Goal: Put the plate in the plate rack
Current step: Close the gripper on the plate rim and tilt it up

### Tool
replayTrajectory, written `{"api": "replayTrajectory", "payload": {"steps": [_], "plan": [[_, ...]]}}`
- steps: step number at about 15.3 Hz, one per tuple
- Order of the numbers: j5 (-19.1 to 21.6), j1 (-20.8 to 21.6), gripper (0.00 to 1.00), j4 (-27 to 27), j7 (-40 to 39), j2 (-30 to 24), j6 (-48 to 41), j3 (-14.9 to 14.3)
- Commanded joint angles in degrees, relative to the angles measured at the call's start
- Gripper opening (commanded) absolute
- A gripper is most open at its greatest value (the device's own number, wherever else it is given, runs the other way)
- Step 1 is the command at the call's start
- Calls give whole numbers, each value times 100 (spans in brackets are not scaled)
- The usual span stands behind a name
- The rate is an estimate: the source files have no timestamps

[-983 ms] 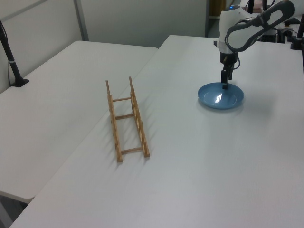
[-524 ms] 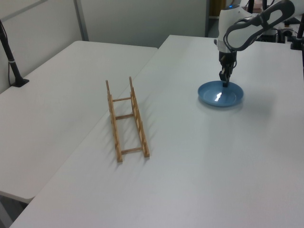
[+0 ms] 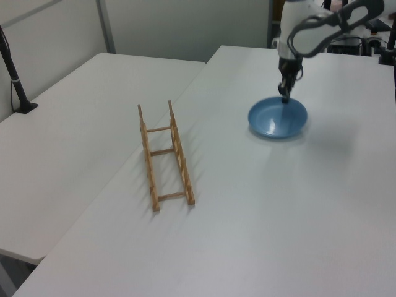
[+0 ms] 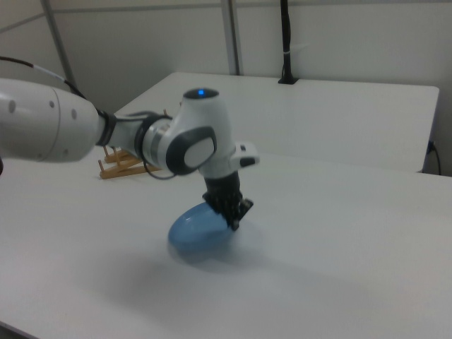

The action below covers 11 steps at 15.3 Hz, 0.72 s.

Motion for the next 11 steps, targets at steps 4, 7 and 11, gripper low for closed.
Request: {"api": "replayTrajectory", "payload": {"steps": [4, 7, 11], "plan": [[294, 125, 0, 1443, 536, -361, -619, 244], [180, 344, 0, 1936, 960, -370, -557, 367], [-415, 766, 0, 2227, 1293, -449, -120, 437]]}}
